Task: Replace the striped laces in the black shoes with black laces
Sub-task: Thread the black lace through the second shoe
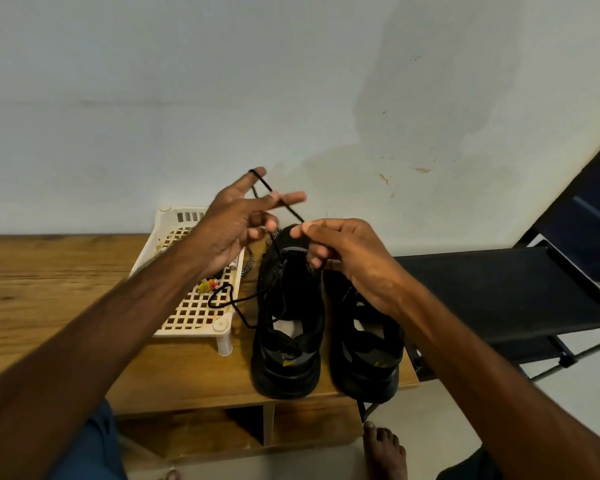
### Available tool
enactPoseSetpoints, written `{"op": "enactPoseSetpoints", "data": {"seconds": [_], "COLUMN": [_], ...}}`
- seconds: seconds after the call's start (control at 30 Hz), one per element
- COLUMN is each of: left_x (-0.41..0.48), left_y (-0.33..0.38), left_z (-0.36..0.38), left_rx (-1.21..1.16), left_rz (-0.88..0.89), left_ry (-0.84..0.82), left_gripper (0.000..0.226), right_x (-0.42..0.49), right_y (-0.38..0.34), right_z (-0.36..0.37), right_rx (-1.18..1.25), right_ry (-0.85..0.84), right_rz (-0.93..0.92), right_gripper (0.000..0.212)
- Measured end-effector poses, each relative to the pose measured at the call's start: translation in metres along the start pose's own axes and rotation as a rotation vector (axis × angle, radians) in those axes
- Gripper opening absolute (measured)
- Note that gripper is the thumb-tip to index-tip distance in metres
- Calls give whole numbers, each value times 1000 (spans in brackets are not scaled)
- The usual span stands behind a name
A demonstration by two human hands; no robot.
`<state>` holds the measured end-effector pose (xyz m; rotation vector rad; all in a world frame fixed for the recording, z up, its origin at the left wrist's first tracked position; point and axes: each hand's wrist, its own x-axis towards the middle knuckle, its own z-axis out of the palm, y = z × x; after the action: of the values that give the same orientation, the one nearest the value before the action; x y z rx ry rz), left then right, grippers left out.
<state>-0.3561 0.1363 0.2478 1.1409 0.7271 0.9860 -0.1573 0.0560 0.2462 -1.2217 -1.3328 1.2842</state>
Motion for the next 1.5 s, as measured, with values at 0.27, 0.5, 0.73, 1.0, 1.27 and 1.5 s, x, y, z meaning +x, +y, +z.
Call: {"op": "enactPoseSetpoints", "data": {"seconds": [0.27, 0.5, 0.73, 1.0, 1.27, 1.5], "left_x": [8, -12, -1, 10, -5, -6], "left_y": [-10, -29, -24, -16, -27, -26], "left_z": [-15, 38, 17, -27, -6, 13], "left_rx": [-27, 263, 284, 364, 1289, 1176], "left_rz": [-88, -95, 25, 88, 305, 569], "left_ry": [364, 84, 327, 573, 413, 244], "left_gripper": [16, 27, 16, 19, 62, 17], "right_x": [2, 2, 2, 3, 1, 1], "right_y": [3, 8, 7, 13, 9, 12], "right_z": [-17, -11, -14, -31, -29, -26], "right_rx": [60, -126, -96, -495, -296, -563], "right_ry": [148, 29, -14, 208, 61, 183], "right_rz": [109, 36, 69, 13, 59, -4], "right_gripper": [35, 24, 22, 28, 25, 23]}}
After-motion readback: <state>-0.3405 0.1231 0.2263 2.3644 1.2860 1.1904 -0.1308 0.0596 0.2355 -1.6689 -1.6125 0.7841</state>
